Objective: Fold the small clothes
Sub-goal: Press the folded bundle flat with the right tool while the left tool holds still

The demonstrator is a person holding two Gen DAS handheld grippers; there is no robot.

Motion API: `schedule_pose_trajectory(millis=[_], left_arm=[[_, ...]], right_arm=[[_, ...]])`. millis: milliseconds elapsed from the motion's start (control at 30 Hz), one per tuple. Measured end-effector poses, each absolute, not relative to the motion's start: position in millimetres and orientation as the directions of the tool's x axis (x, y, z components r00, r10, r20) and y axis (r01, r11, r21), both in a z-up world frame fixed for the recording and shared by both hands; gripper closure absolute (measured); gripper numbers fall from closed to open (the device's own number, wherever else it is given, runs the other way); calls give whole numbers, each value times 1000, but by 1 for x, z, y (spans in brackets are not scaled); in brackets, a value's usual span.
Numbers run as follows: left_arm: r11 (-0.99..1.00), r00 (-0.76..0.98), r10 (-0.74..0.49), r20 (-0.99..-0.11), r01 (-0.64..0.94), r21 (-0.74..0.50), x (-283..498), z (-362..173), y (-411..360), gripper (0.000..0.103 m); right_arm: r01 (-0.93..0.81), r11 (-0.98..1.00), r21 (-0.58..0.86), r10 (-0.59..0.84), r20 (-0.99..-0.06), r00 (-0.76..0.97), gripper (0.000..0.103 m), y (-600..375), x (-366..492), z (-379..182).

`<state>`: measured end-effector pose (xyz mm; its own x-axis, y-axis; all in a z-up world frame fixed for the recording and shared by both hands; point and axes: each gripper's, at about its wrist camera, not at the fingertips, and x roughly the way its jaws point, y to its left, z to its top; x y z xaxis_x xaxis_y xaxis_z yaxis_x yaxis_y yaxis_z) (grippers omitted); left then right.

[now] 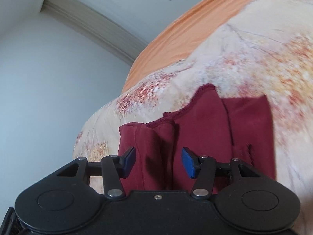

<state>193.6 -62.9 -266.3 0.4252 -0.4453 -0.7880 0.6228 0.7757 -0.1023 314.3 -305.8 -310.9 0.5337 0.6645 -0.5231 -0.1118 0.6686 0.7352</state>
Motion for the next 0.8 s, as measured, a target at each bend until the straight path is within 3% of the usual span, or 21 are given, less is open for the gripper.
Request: schedule_pose_trajectory(millis=[133, 800], left_arm=[[770, 413, -472, -779, 624, -136, 195, -273, -66, 43], [769, 399, -475, -784, 621, -150, 201, -281, -66, 41]], right_arm=[[-109, 668, 736, 669, -530, 521, 39, -298, 332, -321], [-114, 627, 770, 717, -515, 471, 40, -281, 344, -330]])
